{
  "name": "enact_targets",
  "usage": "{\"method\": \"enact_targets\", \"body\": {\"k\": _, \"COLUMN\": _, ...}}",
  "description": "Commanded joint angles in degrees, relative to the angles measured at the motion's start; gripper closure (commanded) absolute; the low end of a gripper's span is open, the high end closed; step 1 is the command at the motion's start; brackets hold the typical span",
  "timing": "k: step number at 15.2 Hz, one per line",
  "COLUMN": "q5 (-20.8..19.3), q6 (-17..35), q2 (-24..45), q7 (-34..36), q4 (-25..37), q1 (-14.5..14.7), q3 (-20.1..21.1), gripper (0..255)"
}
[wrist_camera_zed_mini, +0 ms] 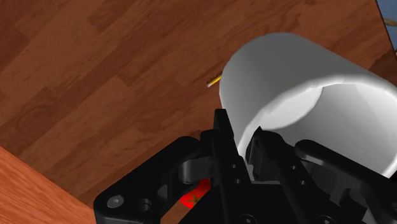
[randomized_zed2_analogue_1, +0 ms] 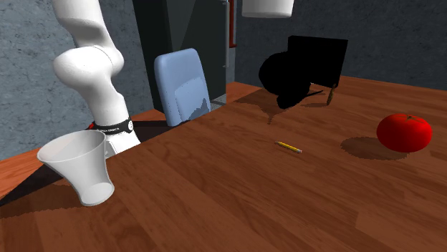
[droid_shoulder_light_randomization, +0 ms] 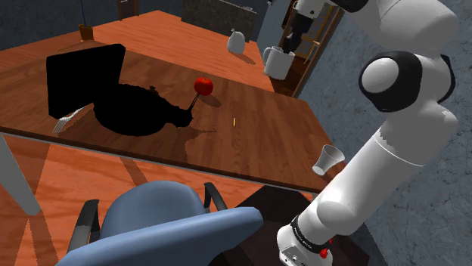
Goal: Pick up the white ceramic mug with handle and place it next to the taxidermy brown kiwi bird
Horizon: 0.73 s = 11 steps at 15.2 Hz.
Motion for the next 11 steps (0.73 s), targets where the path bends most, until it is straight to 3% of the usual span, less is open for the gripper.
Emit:
{"method": "enact_targets", "body": {"k": 1, "q5": -1.2, "q6": 0.8, "q2": -2.2, "q7": 4.0, "q4": -2.7, "q1": 2.2, "q3": 1.9, "gripper": 255}}
{"method": "enact_targets", "body": {"k": 11, "q5": -2.3, "q6": 1.3, "q2": -3.9, "q7": 18.5, "q4": -4.7, "q1": 9.2, "q3": 9.6, "gripper": 255}}
